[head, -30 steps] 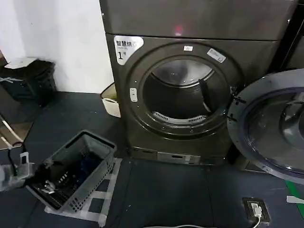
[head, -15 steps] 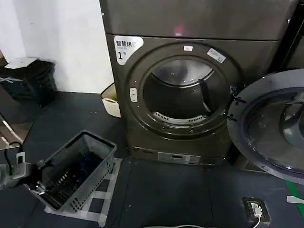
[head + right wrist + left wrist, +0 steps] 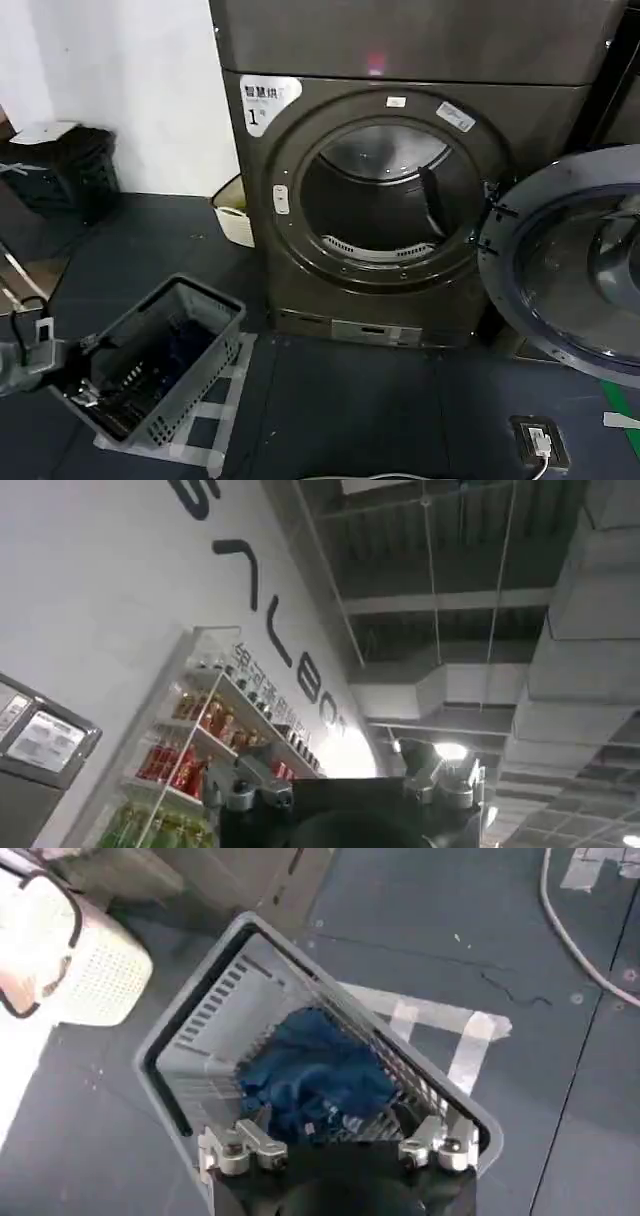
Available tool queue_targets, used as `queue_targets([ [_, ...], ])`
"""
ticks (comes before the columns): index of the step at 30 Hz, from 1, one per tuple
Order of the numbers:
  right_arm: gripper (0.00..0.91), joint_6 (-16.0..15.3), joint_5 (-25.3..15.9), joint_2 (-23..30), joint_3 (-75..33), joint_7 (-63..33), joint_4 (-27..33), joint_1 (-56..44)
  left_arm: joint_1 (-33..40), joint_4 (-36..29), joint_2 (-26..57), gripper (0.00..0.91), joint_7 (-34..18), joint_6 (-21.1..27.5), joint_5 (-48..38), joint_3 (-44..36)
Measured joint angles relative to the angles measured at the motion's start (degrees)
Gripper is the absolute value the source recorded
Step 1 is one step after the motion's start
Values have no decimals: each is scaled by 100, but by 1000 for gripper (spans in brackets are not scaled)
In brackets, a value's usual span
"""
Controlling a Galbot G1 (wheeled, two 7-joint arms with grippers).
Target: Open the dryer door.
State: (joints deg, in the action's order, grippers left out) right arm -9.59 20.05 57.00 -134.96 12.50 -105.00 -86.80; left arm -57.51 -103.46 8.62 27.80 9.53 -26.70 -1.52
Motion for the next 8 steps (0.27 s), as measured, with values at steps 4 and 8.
queue_targets([
  [4, 907, 0, 2, 3, -49, -2, 4, -28, -27, 4, 0, 907, 3, 9, 16, 47],
  [8, 907, 4, 7, 23, -63, 13, 1, -40, -49, 15, 4, 907, 27, 10, 16, 97],
])
